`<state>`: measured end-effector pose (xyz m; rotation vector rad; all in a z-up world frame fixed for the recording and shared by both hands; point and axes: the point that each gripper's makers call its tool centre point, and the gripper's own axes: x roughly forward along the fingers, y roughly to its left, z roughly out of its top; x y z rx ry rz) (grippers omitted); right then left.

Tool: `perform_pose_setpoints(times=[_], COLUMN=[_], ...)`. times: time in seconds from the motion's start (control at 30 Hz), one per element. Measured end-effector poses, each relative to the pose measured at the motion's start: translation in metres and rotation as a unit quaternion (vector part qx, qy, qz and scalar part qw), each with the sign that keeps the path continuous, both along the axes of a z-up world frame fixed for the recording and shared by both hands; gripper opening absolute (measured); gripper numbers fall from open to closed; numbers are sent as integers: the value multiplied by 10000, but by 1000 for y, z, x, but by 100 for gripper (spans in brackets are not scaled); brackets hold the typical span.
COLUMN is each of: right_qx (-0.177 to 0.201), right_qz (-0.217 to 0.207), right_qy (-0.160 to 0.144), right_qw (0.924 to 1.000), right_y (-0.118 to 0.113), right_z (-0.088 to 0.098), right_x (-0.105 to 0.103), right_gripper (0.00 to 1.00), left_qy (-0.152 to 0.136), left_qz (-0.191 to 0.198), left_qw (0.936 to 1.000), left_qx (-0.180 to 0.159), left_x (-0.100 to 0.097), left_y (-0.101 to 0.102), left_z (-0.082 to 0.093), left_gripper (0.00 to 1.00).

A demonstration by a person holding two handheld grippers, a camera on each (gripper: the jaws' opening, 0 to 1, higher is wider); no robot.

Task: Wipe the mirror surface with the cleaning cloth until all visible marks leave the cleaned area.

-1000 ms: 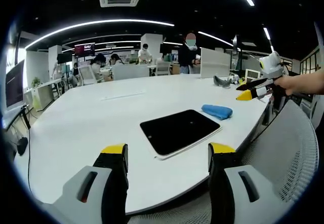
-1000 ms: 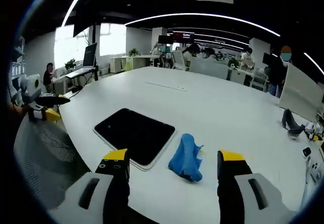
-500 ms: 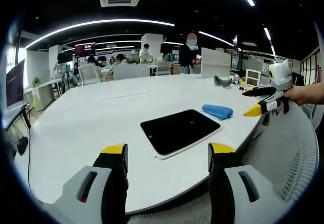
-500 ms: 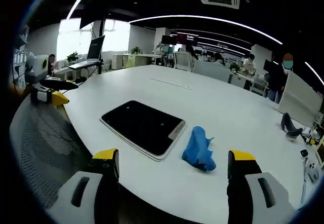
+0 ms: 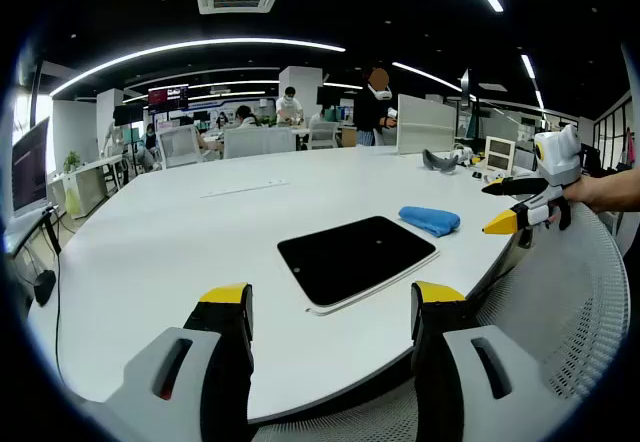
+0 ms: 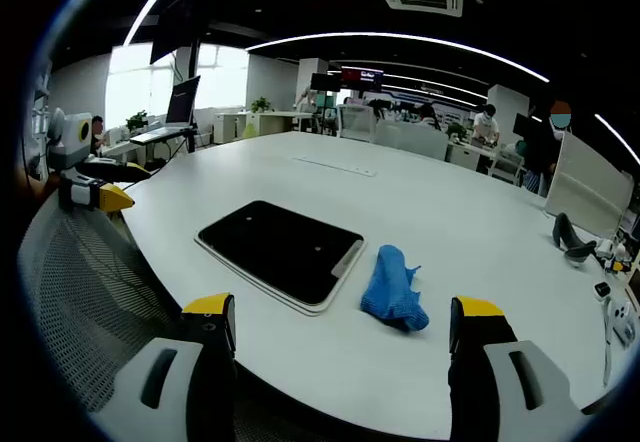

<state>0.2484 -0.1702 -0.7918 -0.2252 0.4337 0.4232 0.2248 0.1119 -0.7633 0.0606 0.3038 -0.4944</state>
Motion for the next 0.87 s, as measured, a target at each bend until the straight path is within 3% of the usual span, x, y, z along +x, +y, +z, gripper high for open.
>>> perform_pose_setpoints(times=[0.87], right_qx=[107], right_qz=[20], right_qy=[117], right_qw=[9999], right_y=[4], right_z=[-2], right_x=[-4], right_gripper=[86], left_qy=[-15], left_qz=[-14], left_qw=[10000], left_qx=[7], left_x=[0], left_y=[-1], left_z=[0], left_gripper=[62])
